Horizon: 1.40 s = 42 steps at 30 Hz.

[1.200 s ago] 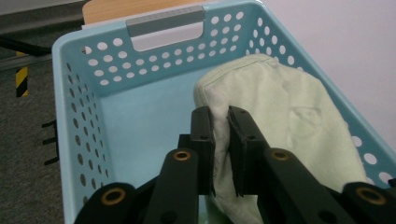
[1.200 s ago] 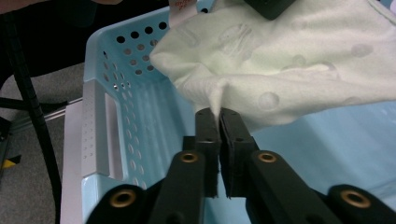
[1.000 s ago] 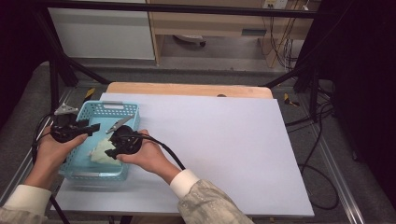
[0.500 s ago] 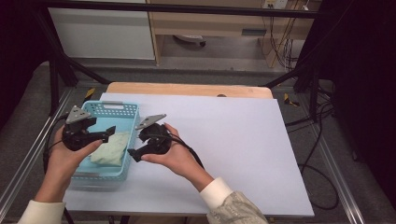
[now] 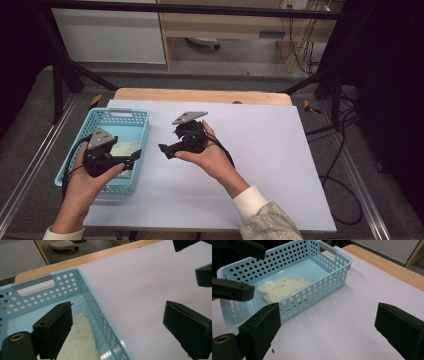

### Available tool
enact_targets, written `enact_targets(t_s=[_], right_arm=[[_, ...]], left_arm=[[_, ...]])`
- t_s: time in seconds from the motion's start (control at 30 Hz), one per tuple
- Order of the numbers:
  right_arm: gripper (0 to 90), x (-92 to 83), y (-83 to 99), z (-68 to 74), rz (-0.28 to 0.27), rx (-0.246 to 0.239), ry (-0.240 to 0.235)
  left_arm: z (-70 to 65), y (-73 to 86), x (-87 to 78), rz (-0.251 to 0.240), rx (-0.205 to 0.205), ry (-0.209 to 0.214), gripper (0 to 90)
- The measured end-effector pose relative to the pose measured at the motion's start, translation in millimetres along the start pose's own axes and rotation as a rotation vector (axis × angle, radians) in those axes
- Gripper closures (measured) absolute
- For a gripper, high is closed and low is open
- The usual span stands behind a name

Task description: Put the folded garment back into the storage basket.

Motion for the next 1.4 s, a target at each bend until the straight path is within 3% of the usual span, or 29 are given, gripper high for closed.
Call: enact_targets(t_s=[0.33,0.6,1.4], right_arm=[[6.5,-16.4,-6.9,-18.9,-0.044,0.032,0.045],[7.0,-35.7,-8.5,-33.5,-0.061,0.043,0.089],[5.8,-100.7,-10.9,-67.2,-0.174,0.073,0.136]], left_arm=[[-8.3,4.7,5.4,-0.005,-0.033,0.025,8.5],[-2.2,10.9,5.9,-0.006,-0.069,0.028,8.5],[1.8,23.3,4.1,0.006,-0.086,0.031,8.2]])
Point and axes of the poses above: each handheld gripper's, and its own axes: x roughly forward along the jaws, y roughly out of its underside, z roughly to its left, the point moved 7 cm from there along x, roughly forward along the jaws, and after that the axes turned 10 degrees about -y, right-handed, at the moved point
